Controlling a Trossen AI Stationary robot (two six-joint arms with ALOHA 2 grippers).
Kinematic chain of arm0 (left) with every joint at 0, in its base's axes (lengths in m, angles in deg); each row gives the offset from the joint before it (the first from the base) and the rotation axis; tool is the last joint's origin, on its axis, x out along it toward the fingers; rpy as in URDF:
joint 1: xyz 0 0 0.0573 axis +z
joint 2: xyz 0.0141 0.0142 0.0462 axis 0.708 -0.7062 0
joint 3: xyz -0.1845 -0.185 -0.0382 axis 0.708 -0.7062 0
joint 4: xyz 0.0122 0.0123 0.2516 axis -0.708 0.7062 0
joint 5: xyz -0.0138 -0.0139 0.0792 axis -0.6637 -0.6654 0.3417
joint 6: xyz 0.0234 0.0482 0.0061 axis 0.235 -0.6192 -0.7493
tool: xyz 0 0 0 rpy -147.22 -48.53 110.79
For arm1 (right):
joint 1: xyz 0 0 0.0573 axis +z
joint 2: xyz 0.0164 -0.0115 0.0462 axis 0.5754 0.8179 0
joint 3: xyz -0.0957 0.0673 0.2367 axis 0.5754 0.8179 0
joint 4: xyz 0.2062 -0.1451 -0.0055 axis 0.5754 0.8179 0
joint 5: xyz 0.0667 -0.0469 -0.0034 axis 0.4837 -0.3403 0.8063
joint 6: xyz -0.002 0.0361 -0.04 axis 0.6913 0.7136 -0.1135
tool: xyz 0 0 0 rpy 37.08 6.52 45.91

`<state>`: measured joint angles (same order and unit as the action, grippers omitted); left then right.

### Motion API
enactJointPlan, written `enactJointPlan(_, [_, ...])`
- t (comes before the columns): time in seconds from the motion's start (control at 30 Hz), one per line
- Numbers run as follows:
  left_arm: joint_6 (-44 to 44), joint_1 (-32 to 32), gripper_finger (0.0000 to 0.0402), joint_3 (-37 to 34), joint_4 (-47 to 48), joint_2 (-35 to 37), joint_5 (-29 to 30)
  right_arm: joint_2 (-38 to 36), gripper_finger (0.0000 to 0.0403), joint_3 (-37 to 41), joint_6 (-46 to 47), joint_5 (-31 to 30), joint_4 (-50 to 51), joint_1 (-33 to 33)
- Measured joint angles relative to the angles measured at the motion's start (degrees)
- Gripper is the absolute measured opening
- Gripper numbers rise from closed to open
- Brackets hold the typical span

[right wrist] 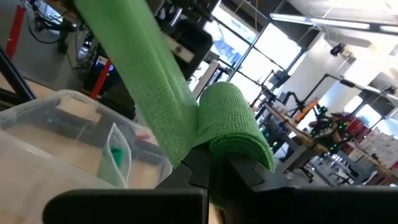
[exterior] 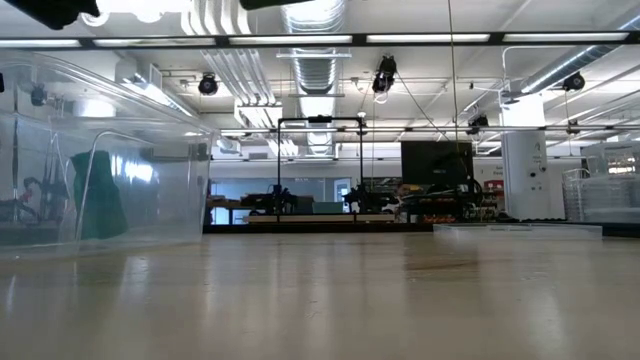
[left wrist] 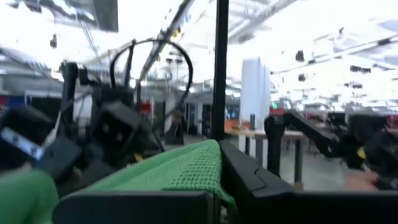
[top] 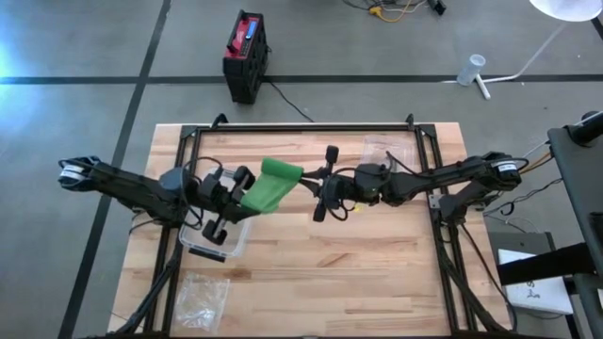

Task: Roll bandage
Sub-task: Roll the dark green bandage

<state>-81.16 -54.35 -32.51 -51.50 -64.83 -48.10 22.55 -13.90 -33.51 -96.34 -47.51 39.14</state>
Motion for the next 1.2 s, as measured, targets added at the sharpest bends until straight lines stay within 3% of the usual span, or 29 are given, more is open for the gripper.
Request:
enactJointPlan(0.3, [-3.1,0.2,0.0001,4.3,0.0,-5.2,6.4,1.6,0.0009,0.0,2.2,-0.2,2.7,0.0])
enactJointPlan(0.63, [-14.6,0.3,0.0000,12.3,20.4,-4.8,25.6,1.6,0.0009,0.0,7.8,8.0,8.2,0.1])
enactJointPlan(1.03, [-13.6,-0.7,0.0000,17.6,30.8,-3.1,25.4,1.2,0.0009,0.0,8.2,6.4,11.0,0.1])
enactJointPlan(1.2, [-12.0,-3.2,0.0000,17.6,31.0,-2.7,25.1,1.1,0.0009,0.0,7.9,-0.8,11.0,-0.2])
